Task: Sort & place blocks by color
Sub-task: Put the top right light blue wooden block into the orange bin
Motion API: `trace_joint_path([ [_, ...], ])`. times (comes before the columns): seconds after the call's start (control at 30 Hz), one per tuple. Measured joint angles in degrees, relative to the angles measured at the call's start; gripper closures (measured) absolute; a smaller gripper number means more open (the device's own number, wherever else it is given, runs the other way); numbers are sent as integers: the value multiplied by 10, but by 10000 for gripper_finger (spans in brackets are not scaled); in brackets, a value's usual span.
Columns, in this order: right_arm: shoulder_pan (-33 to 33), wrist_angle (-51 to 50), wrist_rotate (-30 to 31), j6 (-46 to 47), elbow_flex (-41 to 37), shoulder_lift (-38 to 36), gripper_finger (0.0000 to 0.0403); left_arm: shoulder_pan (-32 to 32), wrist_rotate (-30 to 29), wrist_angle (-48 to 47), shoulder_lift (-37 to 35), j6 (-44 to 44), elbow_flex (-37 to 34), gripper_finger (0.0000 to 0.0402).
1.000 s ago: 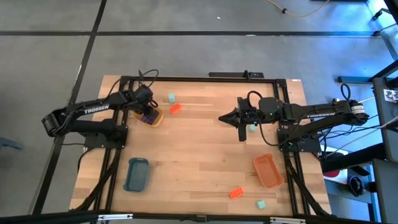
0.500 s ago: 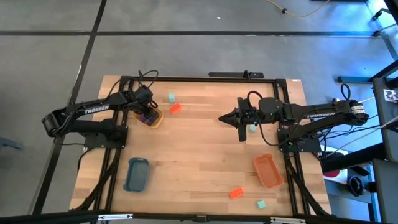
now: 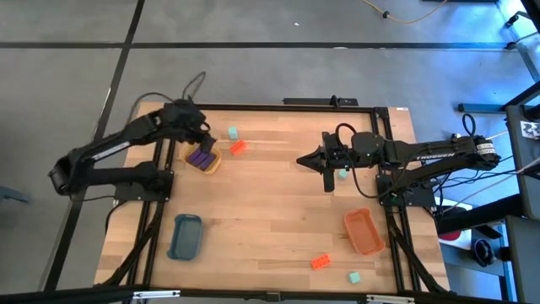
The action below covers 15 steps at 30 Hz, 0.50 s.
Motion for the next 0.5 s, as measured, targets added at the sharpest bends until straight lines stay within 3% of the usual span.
trace_joint_path([
  [0.17,0,0,-15,0,0,0,403,-83,13,209,-113,-25,-21,223],
  [0.3,0,7,-30,-11,0,0,403,-166,-12,368,-180,-31,-62,223],
  [0.5,0,46,-31,-16,0,0,403,-255,-56,474,-201,1,-103,228],
])
